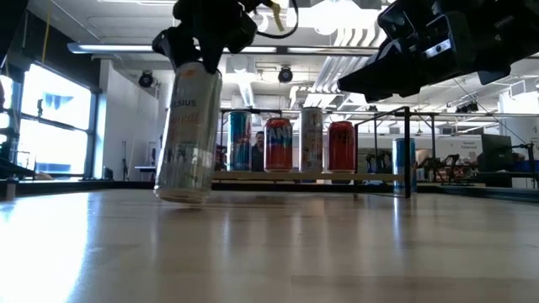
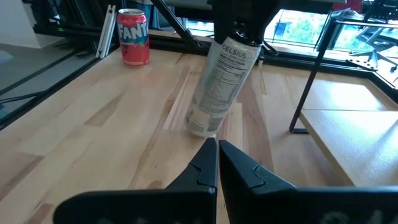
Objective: Place canned beverage on shelf
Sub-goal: Move the white-yellow soda can to the center of the table
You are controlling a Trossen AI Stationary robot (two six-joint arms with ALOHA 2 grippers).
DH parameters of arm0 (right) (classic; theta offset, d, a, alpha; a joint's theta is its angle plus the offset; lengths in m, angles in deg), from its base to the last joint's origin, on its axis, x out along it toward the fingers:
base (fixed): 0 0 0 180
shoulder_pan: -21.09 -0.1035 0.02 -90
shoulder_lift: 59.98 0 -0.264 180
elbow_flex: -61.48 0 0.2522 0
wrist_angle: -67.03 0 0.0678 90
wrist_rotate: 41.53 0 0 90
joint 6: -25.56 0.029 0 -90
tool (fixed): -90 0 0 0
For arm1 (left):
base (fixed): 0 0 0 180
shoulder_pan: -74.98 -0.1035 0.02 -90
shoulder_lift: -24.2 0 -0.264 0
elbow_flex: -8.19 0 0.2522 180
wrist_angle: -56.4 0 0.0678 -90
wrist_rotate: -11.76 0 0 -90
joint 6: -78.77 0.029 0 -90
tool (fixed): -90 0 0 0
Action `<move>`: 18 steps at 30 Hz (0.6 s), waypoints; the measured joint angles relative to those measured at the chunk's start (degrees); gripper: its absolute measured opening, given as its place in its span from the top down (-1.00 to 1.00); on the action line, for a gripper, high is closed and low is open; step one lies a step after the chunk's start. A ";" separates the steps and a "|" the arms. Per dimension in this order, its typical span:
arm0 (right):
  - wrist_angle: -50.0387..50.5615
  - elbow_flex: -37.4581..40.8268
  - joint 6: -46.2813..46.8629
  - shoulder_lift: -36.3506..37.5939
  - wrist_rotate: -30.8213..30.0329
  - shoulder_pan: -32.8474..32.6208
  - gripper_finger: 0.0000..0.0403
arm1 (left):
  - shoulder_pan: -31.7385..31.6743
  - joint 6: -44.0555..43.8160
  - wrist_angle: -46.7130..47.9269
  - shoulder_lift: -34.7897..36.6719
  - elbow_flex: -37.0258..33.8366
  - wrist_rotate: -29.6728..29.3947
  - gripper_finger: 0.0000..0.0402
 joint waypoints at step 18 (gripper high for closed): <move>1.19 0.00 -0.15 0.00 0.00 0.00 1.00 | 0.45 -1.49 -5.91 0.04 0.02 -6.04 -0.20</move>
